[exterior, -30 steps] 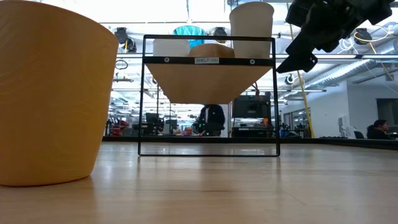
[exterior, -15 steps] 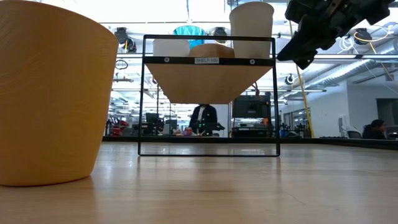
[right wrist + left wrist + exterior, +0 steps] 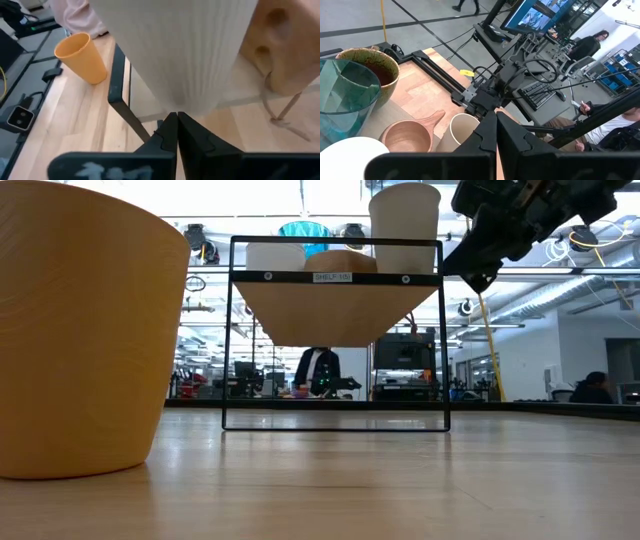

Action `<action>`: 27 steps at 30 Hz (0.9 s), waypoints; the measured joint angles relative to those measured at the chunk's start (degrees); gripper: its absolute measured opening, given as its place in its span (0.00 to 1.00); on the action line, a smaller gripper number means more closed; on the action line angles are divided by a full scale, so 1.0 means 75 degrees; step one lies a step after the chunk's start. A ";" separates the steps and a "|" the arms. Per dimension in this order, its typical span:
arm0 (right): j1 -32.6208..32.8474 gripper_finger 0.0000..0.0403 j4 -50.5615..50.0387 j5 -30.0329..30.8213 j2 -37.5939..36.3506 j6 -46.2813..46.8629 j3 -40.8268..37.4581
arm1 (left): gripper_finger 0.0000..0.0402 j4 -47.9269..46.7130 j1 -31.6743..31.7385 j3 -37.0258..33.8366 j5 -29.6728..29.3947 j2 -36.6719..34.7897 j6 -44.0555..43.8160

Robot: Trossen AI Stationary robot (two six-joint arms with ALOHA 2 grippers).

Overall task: Stack small to large cups/mugs on shelf
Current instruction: Put the white cup on the shelf

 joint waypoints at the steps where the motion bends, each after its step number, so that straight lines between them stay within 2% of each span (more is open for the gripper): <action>1: 0.0002 0.00 0.0002 -0.0004 0.0063 0.0000 0.0000 | 0.01 0.0000 -0.0003 0.0000 -0.0002 0.0000 -0.0002; 27: 0.0002 0.00 0.1251 -0.0034 0.0666 0.0013 0.0009 | 0.01 0.0000 -0.0003 0.0000 0.0097 0.0000 0.0015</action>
